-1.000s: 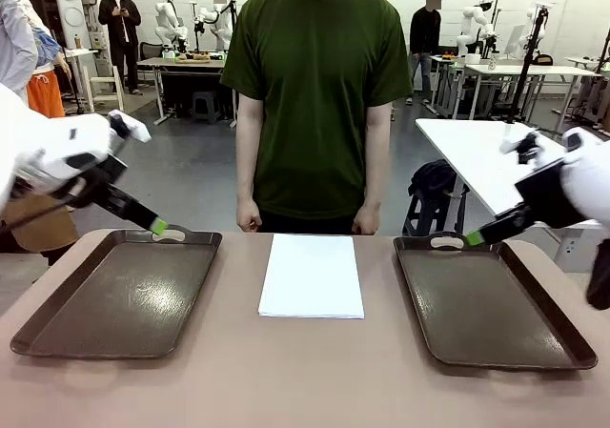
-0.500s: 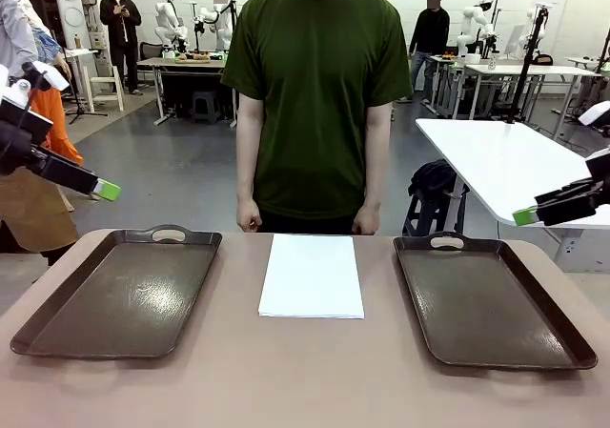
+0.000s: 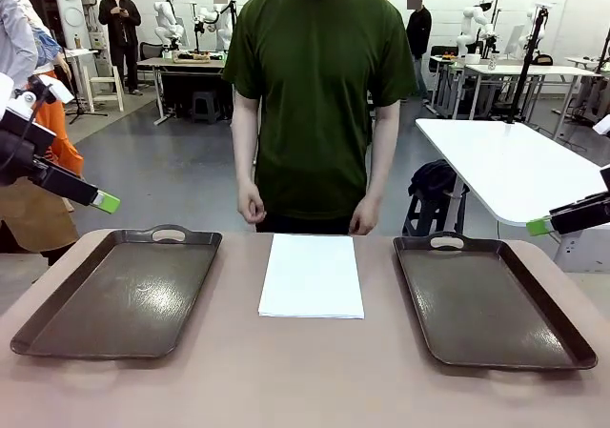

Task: Sort the A4 documents.
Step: Receive the A4 Paper.

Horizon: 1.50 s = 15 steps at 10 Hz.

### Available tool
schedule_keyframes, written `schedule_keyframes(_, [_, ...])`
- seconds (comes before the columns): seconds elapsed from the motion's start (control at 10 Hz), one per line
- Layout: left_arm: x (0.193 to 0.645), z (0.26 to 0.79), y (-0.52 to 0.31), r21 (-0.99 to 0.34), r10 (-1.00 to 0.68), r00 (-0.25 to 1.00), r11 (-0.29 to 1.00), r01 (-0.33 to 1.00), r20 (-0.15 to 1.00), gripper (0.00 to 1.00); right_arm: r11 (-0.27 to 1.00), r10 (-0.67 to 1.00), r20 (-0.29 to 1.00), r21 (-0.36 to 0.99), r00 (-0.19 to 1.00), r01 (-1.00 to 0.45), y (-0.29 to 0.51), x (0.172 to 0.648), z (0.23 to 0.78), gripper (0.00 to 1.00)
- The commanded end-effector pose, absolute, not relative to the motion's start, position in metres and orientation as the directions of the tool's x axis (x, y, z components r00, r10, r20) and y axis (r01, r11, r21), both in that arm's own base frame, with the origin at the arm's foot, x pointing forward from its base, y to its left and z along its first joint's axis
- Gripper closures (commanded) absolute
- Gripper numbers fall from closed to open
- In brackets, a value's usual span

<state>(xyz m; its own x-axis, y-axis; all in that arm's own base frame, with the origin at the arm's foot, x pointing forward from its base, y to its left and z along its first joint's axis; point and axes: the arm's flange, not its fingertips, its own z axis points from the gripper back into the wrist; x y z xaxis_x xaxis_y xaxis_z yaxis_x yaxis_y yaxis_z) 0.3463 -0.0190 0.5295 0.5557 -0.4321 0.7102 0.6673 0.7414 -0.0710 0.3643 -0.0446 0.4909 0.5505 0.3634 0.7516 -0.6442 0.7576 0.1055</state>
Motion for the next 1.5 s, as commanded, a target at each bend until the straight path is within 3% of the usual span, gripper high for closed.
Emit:
schedule_keyframes(0.0, [0.318,0.496,-0.023,-0.072,-0.447,0.548,0.726,0.684,0.707,0.0,0.775,0.352,0.746,0.106,0.565,-0.623,-0.037,0.356,0.483,0.0])
schedule_keyframes(0.4, [0.32,0.491,-0.025,-0.086,-0.454,0.592,0.742,0.665,0.665,0.0,0.808,0.325,0.722,0.123,0.61,-0.576,-0.037,0.36,0.479,0.0])
schedule_keyframes(0.5, [0.347,0.524,-0.023,-0.078,-0.446,0.568,0.736,0.673,0.692,0.0,0.771,0.37,0.736,0.096,0.566,-0.629,-0.043,0.365,0.489,0.0])
schedule_keyframes(1.4, [0.347,0.524,-0.023,-0.078,-0.446,0.568,0.736,0.673,0.692,0.0,0.771,0.37,0.736,0.096,0.566,-0.629,-0.043,0.365,0.489,0.0])
